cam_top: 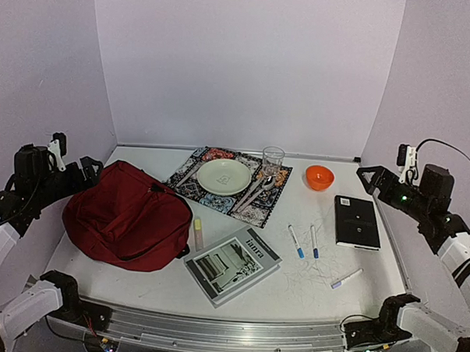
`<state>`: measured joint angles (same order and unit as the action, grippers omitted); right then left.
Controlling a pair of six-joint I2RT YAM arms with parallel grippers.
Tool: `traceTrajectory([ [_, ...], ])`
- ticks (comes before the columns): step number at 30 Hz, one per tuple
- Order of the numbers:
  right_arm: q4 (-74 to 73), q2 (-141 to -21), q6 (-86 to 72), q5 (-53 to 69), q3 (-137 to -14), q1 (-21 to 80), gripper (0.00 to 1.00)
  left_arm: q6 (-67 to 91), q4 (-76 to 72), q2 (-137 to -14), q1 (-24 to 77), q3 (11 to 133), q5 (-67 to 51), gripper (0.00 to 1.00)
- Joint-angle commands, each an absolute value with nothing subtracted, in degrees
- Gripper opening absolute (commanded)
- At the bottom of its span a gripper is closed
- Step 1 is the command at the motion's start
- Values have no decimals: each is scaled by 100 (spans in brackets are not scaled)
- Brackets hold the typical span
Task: Pack the student bag
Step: Pick up the student bag from the center of the board.
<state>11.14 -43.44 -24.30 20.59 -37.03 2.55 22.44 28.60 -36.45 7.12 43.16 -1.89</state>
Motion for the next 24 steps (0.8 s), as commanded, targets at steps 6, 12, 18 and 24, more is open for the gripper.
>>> traceTrajectory([
  [6, 1378, -4285, -2554, 2318, -3657, 249, 98, 2136, 2845, -3909, 721, 4557, -609, 99],
  [12, 1457, -4400, -2631, 2537, -3649, 306, 98, 2383, 2839, -4331, 720, 4479, -1004, 100],
  [18, 1691, -4724, -2828, 2438, -3580, 836, 98, 2621, 2831, -4964, 757, 4409, -1551, 99],
  [24, 1997, -5526, -2848, 1915, -3767, 2113, 98, 2889, 2756, -5543, 1480, 4400, -1398, 99],
])
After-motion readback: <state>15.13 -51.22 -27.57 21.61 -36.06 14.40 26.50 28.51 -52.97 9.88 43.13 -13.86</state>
